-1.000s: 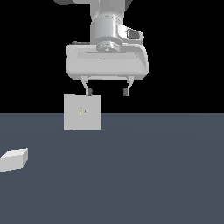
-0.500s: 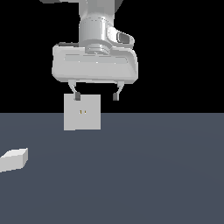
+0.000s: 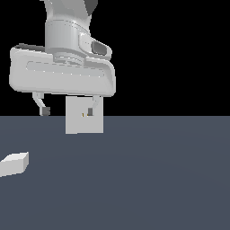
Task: Plug the charger into the wall socket.
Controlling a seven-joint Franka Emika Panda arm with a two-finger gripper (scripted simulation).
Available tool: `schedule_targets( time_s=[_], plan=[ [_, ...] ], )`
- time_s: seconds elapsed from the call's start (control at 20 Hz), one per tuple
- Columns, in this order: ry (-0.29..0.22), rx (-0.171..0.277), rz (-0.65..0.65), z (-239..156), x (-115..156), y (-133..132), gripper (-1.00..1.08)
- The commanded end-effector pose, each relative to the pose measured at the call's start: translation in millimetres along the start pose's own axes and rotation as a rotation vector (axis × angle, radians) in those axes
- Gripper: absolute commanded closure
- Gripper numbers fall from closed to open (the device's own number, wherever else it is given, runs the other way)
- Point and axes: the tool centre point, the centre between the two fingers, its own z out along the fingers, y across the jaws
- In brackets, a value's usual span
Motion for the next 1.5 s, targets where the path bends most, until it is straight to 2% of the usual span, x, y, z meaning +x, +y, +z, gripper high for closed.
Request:
schedule_targets(
  time_s=[0.0, 0.3, 0.65, 1.15, 1.45],
  plan=[
    [0.026, 0.005, -0.046, 9.0, -4.3, -19.8, -0.92],
    [0.074, 0.015, -0.136, 27.0, -13.8, -57.2, -0.92],
    [0.108, 0.020, -0.197, 40.1, -21.5, -82.2, -0.92],
    [0.115, 0.019, -0.213, 45.4, -23.6, -88.3, -0.92],
    [0.115, 0.018, -0.213, 62.6, -25.6, -88.0, -0.92]
  ],
)
